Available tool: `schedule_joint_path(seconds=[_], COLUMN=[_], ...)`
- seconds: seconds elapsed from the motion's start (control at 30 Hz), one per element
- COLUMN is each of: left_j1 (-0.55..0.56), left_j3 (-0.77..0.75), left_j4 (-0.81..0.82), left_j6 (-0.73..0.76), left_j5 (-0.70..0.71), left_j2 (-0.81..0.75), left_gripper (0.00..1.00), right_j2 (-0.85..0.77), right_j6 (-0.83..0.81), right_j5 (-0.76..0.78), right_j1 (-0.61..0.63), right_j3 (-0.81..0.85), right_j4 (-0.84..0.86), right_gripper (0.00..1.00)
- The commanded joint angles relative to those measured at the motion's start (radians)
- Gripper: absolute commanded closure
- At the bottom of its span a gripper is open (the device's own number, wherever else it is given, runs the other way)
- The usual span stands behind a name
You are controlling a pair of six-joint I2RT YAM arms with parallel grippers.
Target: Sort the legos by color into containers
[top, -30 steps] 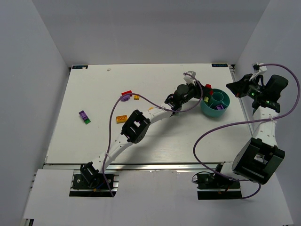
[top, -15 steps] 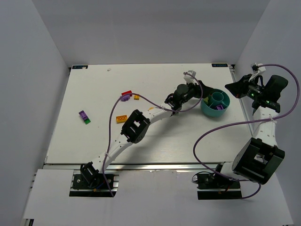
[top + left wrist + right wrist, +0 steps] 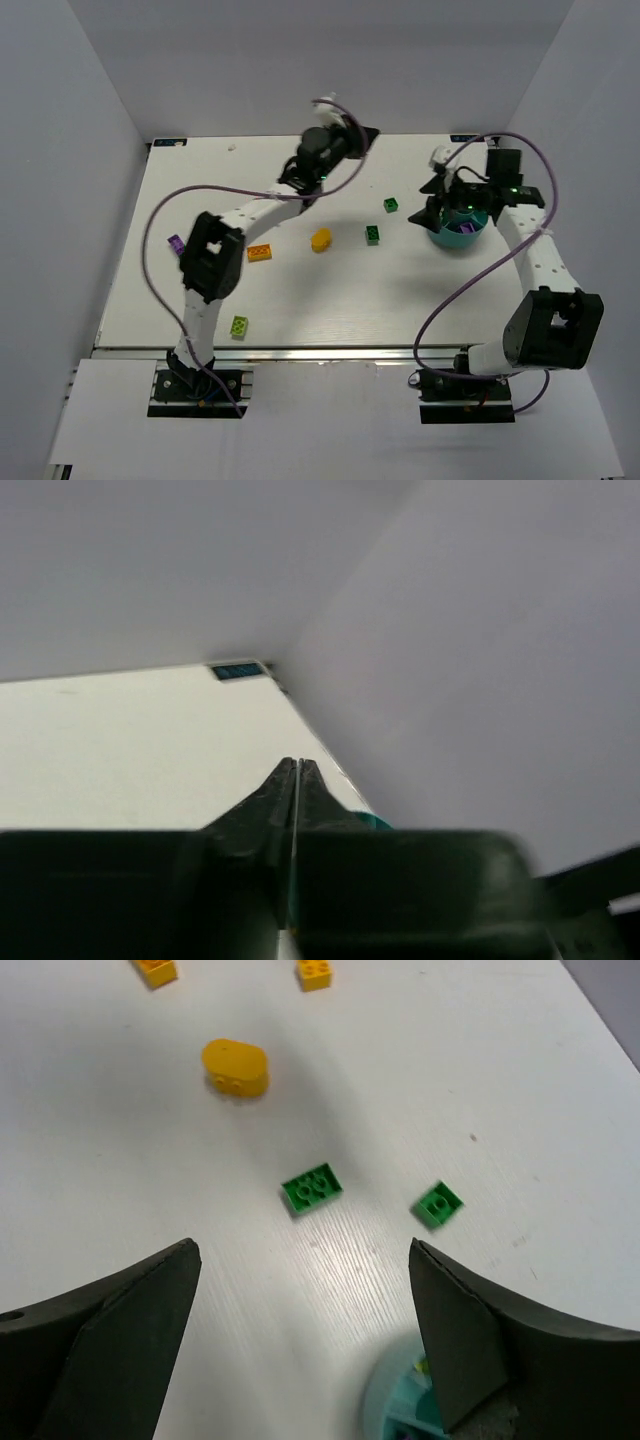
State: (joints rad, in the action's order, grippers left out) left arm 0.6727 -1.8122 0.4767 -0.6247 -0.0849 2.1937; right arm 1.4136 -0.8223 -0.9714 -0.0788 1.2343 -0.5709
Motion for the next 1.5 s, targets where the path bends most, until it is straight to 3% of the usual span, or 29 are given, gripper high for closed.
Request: schedule_joint_path(seconds=[0.0, 0.03, 0.07, 0.1, 0.2, 0.23, 0.37, 0.4, 0.47, 0.5, 0.53, 0.57, 0.63, 0.67, 0.73, 0.77, 0.8, 0.83, 0.87, 0.93, 1.1, 1.27, 1.47], left_j1=[-0.074, -0.090, -0.105, -0.140, -0.209, -0.228, -0.260, -0.263, -0.269, -0.277, -0.280, -0.285, -0.295, -0.298, -0.300, -0.301, -0.303, -0.303, -0.303, -0.305, -0.321, -0.321, -0.321], left_j3=[0.233, 0.299, 0.408, 0.456, 0.615, 0.651, 0.807, 0.859, 0.902, 0.944, 0.964, 0.979, 1.013, 1.019, 1.028, 1.027, 1.025, 1.018, 1.008, 0.987, 0.802, 0.622, 0.496], left_j4=[-0.071, -0.101, -0.183, -0.235, -0.455, -0.514, -0.746, -0.782, -0.879, -0.910, -0.940, -0.992, -1.045, -1.102, -1.156, -1.211, -1.240, -1.294, -1.317, -1.352, -1.441, -1.523, -1.576], left_j6=[0.033, 0.028, 0.023, 0.020, 0.000, -0.009, -0.032, -0.055, -0.093, -0.134, -0.160, -0.182, -0.231, -0.245, -0.280, -0.285, -0.294, -0.297, -0.300, -0.303, -0.277, -0.262, -0.253], left_j5=[0.060, 0.071, 0.109, 0.135, 0.166, 0.200, 0.331, 0.364, 0.436, 0.451, 0.461, 0.461, 0.448, 0.441, 0.407, 0.393, 0.373, 0.370, 0.372, 0.401, 0.505, 0.654, 0.694], left_j2=[-0.276, -0.331, -0.439, -0.490, -0.683, -0.733, -0.968, -1.012, -1.129, -1.164, -1.196, -1.253, -1.290, -1.311, -1.316, -1.310, -1.306, -1.301, -1.298, -1.307, -1.307, -1.296, -1.334], left_gripper=[0.77, 0.61, 0.39, 0.33, 0.21, 0.21, 0.21, 0.21, 0.36, 0.48, 0.69, 0.77, 0.87, 0.87, 0.82, 0.62, 0.51, 0.43, 0.36, 0.31, 0.23, 0.22, 0.22], right_j2=[-0.007, -0.002, 0.019, 0.037, 0.157, 0.188, 0.321, 0.335, 0.376, 0.390, 0.404, 0.430, 0.450, 0.470, 0.493, 0.513, 0.522, 0.533, 0.535, 0.522, 0.535, 0.608, 0.719], right_j6=[-0.096, -0.068, -0.033, 0.047, 0.147, 0.257, 0.432, 0.454, 0.491, 0.497, 0.506, 0.509, 0.508, 0.500, 0.399, 0.321, 0.210, -0.068, -0.259, -0.632, -0.701, -0.718, -0.677], right_j5=[0.134, 0.161, 0.224, 0.265, 0.426, 0.475, 0.614, 0.631, 0.655, 0.651, 0.646, 0.625, 0.561, 0.516, 0.395, 0.203, 0.112, -0.058, -0.123, -0.159, -0.061, 0.005, 0.080], right_j1=[0.138, 0.205, 0.238, 0.275, 0.407, 0.454, 0.543, 0.562, 0.617, 0.634, 0.666, 0.680, 0.717, 0.725, 0.740, 0.740, 0.741, 0.743, 0.745, 0.769, 0.872, 0.987, 1.122], right_j3=[-0.013, -0.021, -0.024, -0.015, 0.069, 0.085, 0.154, 0.160, 0.185, 0.197, 0.223, 0.241, 0.270, 0.305, 0.347, 0.388, 0.402, 0.404, 0.398, 0.309, 0.237, 0.364, 0.474], right_j4=[0.012, 0.046, 0.110, 0.132, 0.126, 0.140, 0.154, 0.167, 0.167, 0.164, 0.151, 0.138, 0.117, 0.099, 0.040, -0.066, -0.142, -0.303, -0.389, -0.445, -0.207, -0.129, -0.070], right_gripper=[0.11, 0.11, 0.11, 0.11, 0.11, 0.12, 0.18, 0.18, 0.18, 0.18, 0.18, 0.18, 0.18, 0.18, 0.16, 0.11, 0.11, 0.11, 0.11, 0.11, 0.10, 0.11, 0.13])
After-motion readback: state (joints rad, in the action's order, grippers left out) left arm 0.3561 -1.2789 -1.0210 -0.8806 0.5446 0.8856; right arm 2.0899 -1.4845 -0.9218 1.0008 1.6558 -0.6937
